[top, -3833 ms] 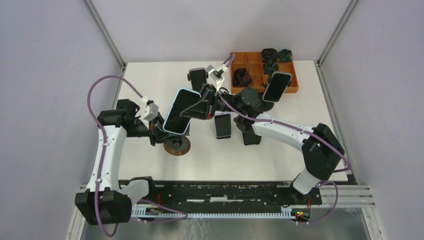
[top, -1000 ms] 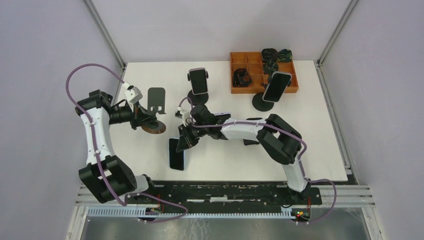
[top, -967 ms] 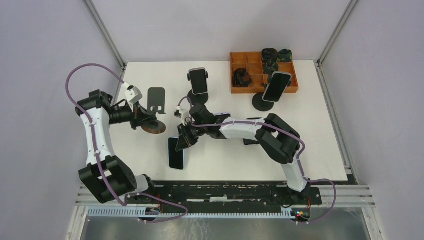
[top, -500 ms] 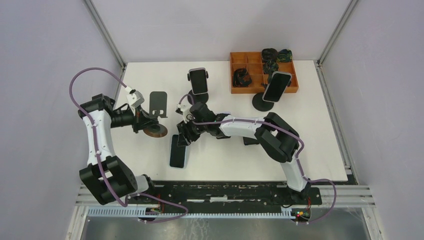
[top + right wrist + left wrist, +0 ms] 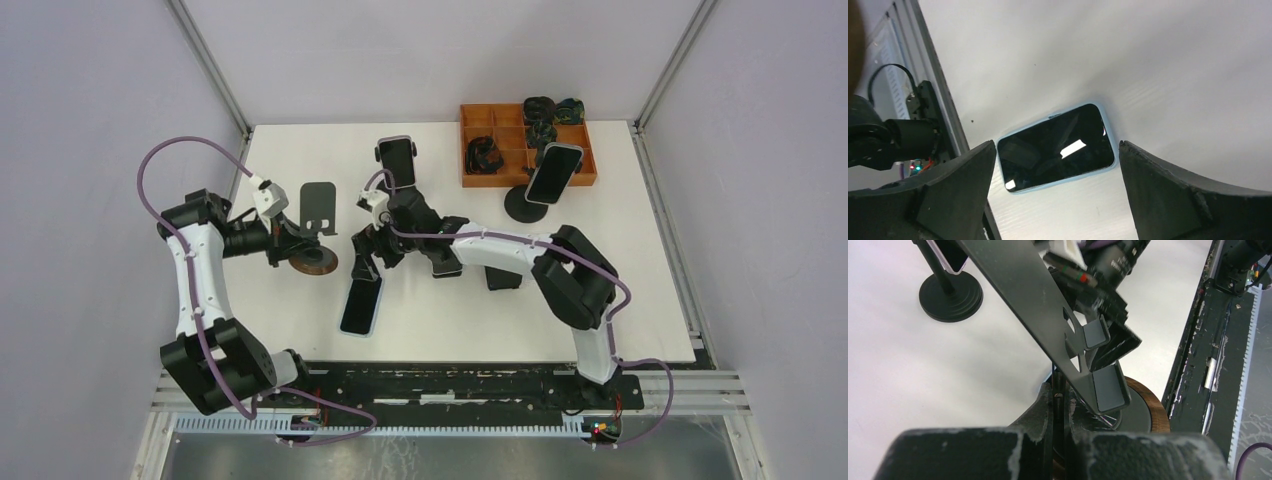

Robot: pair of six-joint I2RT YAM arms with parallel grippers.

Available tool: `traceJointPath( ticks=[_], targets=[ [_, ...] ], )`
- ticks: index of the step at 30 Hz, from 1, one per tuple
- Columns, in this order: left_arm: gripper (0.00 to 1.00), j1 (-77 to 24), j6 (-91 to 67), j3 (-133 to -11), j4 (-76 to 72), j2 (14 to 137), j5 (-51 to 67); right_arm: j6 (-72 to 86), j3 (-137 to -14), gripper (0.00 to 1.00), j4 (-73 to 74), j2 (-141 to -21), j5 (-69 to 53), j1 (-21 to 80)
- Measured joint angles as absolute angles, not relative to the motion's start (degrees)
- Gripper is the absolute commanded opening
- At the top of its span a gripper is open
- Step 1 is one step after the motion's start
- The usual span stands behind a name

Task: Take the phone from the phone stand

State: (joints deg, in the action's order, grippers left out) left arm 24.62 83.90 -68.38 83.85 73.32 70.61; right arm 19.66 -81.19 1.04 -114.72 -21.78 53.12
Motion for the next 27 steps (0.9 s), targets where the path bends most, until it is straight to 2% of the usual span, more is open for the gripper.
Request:
traceJointPath(
  ticks=[4,11,17,20,22,27],
  targets=[
    [0.02,24.62,83.94,-68.29,83.83,72.93,70.65,19.77,-79.79,0.98,0.25,-109.51,-22.72,51.79],
    [0.02,22.57,84.99,-67.48,83.72,71.68,70.94,22.94,-72.40,0.98,-7.94,-93.08,-31.73,45.50],
    [0.02,14.41,85.36,-65.04,83.81,68.27,71.05,27.07,-74.30,0.97,-15.20,-91.42,-39.42,45.19],
    [0.02,10.68,85.34,-64.62,83.92,65.91,71.05,30.92,-73.93,0.90,-19.88,-91.85,-42.70,45.47],
    [0.02,9.72,85.34,-64.62,83.94,64.66,71.07,33.19,-73.01,0.79,-23.09,-91.85,-44.10,45.50],
    [0.04,8.80,85.30,-64.62,83.92,63.59,71.09,39.44,-68.55,0.45,-32.36,-91.85,-46.61,45.54]
  ],
)
